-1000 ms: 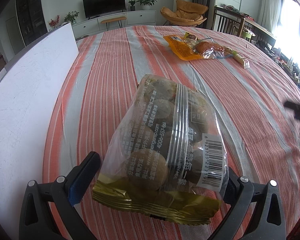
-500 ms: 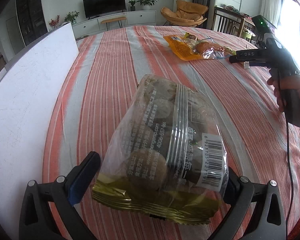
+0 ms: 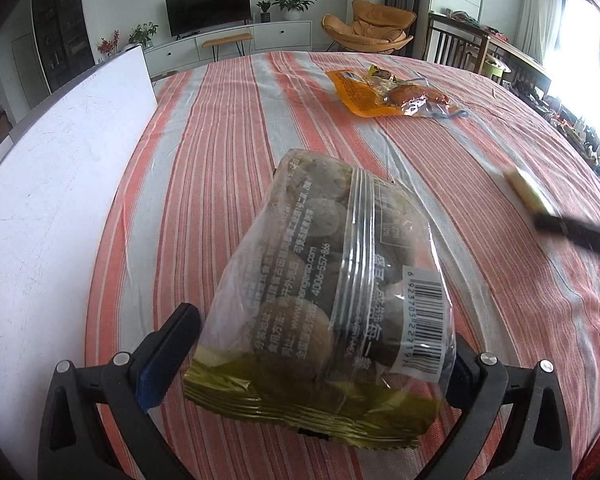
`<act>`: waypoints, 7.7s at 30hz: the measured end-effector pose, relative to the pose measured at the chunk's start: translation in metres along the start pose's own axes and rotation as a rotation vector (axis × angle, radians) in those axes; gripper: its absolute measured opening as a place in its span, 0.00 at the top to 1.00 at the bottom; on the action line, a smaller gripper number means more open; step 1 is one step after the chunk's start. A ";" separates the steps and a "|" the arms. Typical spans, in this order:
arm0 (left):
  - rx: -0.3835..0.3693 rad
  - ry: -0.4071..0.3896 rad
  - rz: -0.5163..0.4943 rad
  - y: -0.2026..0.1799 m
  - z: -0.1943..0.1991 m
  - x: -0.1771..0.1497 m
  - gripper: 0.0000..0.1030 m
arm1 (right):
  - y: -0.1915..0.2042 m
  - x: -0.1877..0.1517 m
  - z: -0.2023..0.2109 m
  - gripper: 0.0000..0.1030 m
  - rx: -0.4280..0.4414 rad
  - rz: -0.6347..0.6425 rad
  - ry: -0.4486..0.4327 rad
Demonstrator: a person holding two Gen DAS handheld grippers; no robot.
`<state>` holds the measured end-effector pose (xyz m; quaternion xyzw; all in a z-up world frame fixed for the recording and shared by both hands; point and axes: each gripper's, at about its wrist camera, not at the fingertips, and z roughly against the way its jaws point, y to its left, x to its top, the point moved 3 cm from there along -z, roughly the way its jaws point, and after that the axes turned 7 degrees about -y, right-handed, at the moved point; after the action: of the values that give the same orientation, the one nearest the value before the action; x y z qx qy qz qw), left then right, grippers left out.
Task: Organize snacks
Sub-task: 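Grasp the white snack bar package with the right tool and lift it, then carry both packages over the cardboard box and open both tools, then move both tools back over the snack packets on the table, then grasp the yellow spicy strip packet with the left tool and lift, then lower the yellow packet back onto the table and open the left tool, then close the right tool on the orange-labelled sausage bag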
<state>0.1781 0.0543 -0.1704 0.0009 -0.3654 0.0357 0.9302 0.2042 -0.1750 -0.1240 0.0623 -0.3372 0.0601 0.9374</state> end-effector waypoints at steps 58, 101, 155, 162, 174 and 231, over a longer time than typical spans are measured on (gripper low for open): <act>0.150 -0.239 0.250 0.225 0.222 0.013 0.11 | 0.216 0.019 0.126 0.28 0.552 0.146 -0.217; -0.124 0.032 -0.141 -0.027 -0.012 0.005 0.00 | -0.005 -0.060 0.025 0.14 -0.209 -0.127 -0.077; -0.031 0.037 0.064 -0.037 -0.156 0.180 0.52 | 0.000 -0.054 0.023 0.12 -0.200 -0.117 -0.083; -0.010 0.051 0.052 -0.023 -0.076 0.084 0.48 | 0.000 -0.054 0.023 0.12 -0.199 -0.117 -0.084; -0.003 -0.009 -0.002 -0.010 -0.069 0.063 0.01 | 0.000 -0.051 0.020 0.12 -0.195 -0.114 -0.086; -0.007 -0.006 -0.007 -0.014 -0.072 0.068 0.00 | 0.017 0.022 -0.046 0.12 -0.078 0.027 -0.077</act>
<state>0.2777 0.0466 -0.1763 -0.0008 -0.3685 0.0310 0.9291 0.2474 -0.1500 -0.1437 0.0235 -0.3758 0.0570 0.9246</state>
